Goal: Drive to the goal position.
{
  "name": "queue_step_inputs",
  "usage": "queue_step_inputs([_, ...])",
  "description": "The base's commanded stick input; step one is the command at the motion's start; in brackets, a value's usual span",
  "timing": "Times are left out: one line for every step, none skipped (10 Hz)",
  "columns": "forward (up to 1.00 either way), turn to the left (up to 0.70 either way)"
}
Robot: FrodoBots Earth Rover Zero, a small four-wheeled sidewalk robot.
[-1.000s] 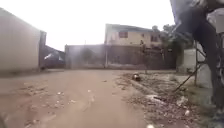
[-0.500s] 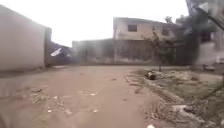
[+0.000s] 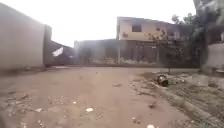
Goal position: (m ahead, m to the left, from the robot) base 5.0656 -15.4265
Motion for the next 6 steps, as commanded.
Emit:
queue_step_inputs([1.0, 0.0])
queue_step_inputs([1.0, 0.0])
queue_step_inputs([1.0, -0.27])
queue_step_inputs([1.0, -0.27])
queue_step_inputs([1.0, -0.27])
queue_step_inputs([1.0, 0.0])
